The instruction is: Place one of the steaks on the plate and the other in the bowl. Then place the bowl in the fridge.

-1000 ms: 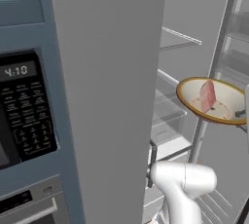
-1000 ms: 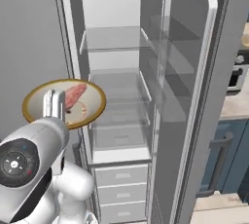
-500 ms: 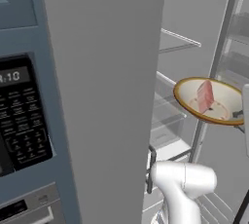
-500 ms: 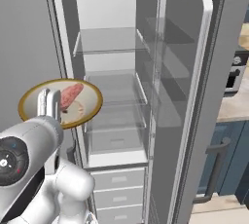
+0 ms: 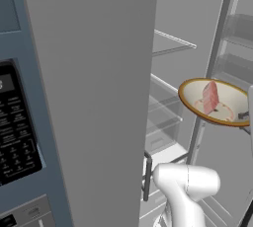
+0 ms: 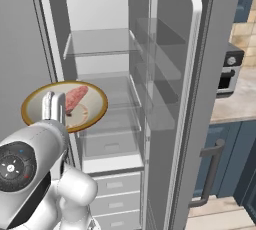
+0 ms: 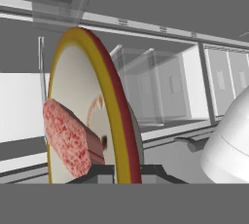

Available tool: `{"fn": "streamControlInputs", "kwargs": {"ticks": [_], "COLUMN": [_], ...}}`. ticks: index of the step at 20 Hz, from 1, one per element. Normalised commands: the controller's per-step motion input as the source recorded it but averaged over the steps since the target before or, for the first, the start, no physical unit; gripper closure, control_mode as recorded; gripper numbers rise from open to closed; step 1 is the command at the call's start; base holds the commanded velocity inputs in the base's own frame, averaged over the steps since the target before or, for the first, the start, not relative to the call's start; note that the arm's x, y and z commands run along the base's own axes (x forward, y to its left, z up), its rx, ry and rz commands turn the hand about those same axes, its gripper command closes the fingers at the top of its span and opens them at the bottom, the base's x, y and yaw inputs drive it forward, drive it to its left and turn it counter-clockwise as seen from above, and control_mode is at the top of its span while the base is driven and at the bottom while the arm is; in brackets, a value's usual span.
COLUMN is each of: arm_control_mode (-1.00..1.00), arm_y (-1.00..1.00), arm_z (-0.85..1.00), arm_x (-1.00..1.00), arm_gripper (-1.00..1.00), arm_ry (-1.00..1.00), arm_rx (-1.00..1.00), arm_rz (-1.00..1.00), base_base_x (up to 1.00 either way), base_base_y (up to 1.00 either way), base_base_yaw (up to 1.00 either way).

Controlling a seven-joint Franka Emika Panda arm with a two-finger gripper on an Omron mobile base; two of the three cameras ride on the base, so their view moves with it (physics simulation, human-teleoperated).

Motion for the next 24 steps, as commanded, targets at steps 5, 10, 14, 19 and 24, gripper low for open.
{"fn": "streamControlInputs", "kwargs": {"ticks": [5, 10, 14, 19, 24], "arm_control_mode": [1.0, -1.0, -1.0, -1.0, -1.0], "arm_y": [0.0, 0.0, -0.01, 0.0, 0.0], "arm_z": [0.0, -0.18, -0.22, -0.24, -0.25], "arm_x": [0.0, 0.57, 0.73, 0.64, 0.66], "arm_gripper": [1.0, 1.0, 1.0, 1.0, 1.0], "arm_ry": [0.0, 0.0, 0.0, 0.0, 0.0], "arm_rx": [0.0, 0.0, 0.0, -0.01, 0.0], "arm_rz": [0.0, -0.09, -0.07, -0.01, 0.0], "base_base_x": [0.47, 0.1, 0.0, 0.0, 0.0], "base_base_y": [0.0, 0.0, 0.0, 0.0, 0.0], "base_base_yaw": [-0.19, -0.03, 0.0, 0.0, 0.0]}}
